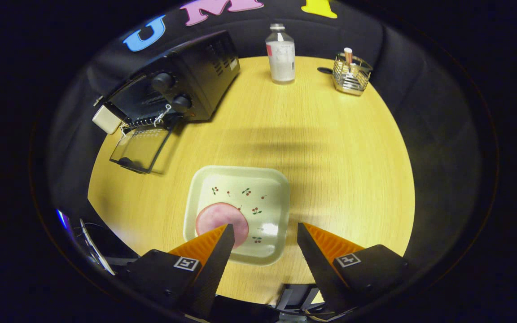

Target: Open the toaster oven, put the food inside, and close the toaster oven door.

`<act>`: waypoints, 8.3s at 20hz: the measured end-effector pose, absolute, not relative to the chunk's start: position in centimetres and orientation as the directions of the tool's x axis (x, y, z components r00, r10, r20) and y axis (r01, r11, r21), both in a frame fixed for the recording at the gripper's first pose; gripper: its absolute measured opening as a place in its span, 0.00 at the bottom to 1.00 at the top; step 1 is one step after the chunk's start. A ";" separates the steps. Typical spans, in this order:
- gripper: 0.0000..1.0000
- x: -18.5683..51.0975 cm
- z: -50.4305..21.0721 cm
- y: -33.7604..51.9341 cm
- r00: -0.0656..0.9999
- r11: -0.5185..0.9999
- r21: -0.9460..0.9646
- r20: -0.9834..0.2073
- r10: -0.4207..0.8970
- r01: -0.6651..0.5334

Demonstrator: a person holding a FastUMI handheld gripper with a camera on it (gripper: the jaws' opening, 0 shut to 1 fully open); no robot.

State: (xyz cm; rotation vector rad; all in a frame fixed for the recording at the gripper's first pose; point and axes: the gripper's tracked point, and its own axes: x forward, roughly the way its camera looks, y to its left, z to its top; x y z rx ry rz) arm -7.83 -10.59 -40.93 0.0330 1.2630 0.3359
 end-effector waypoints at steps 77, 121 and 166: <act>0.06 3.5 -35.8 24.5 0.530 0.027 0.551 -0.813 0.240 0.834; 0.98 -8.7 -41.9 24.3 0.445 0.995 0.082 -0.890 0.102 -0.064; 0.98 -4.0 -8.1 10.1 0.956 0.982 -0.004 -0.228 0.183 -0.189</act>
